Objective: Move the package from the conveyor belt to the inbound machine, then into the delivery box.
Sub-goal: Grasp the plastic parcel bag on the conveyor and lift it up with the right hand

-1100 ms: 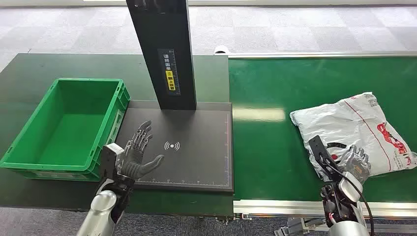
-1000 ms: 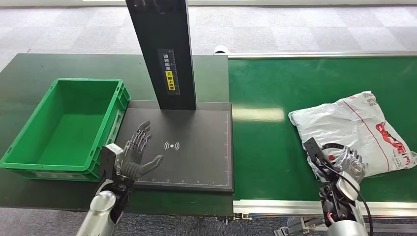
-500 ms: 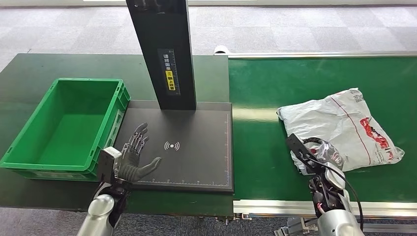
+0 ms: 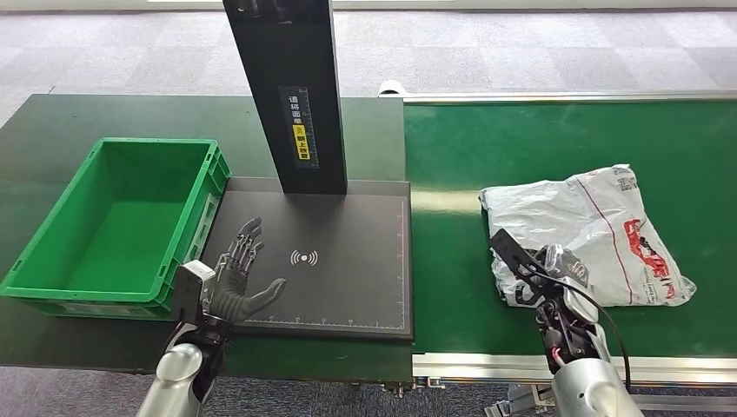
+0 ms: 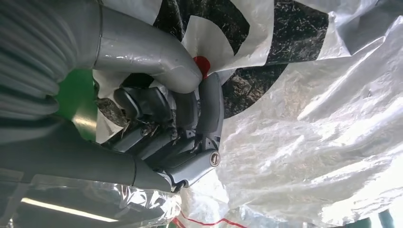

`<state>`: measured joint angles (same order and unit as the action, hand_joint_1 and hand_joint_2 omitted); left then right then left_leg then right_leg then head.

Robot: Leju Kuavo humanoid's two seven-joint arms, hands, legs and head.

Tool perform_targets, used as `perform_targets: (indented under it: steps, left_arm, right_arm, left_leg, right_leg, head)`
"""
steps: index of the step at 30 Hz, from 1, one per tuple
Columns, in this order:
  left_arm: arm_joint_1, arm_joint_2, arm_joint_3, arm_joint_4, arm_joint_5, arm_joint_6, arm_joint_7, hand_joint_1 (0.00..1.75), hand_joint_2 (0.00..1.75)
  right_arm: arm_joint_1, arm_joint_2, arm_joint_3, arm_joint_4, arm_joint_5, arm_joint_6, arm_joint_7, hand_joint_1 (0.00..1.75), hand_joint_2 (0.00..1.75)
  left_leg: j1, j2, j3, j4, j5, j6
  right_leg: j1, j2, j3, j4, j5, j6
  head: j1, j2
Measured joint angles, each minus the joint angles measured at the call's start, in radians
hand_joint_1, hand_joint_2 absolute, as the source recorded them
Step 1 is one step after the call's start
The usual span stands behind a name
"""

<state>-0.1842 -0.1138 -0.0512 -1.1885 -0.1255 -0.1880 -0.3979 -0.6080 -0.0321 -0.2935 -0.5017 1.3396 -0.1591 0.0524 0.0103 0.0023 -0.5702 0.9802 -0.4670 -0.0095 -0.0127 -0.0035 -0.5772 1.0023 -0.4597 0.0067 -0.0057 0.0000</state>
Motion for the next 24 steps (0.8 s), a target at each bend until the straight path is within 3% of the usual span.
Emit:
perform_targets:
  steps: [8, 15, 24]
  left_arm:
    - [0.000, 0.001, 0.006, 0.003, 0.004, -0.001, -0.009, 0.00, 1.75]
    - [0.021, 0.002, 0.008, -0.012, 0.010, -0.008, -0.012, 0.00, 1.75]
    - [0.029, 0.003, 0.009, -0.024, 0.016, -0.009, -0.014, 0.00, 1.75]
  right_arm:
    - [-0.002, 0.002, 0.005, 0.002, -0.018, -0.046, -0.052, 1.75, 1.75]
    - [0.014, 0.020, 0.002, -0.094, -0.166, -0.236, -0.216, 1.75, 1.75]
    - [0.053, 0.037, 0.001, -0.231, -0.217, -0.239, -0.238, 1.75, 1.75]
  left_leg:
    - [0.000, 0.000, 0.000, 0.000, 0.000, 0.000]
    - [0.000, 0.000, 0.000, 0.000, 0.000, 0.000]
    - [0.000, 0.000, 0.000, 0.000, 0.000, 0.000]
  right_leg:
    - [0.000, 0.000, 0.000, 0.000, 0.000, 0.000]
    - [0.000, 0.000, 0.000, 0.000, 0.000, 0.000]
    - [0.000, 0.000, 0.000, 0.000, 0.000, 0.000]
  head:
    - [0.000, 0.000]
    - [0.000, 0.000]
    - [0.000, 0.000]
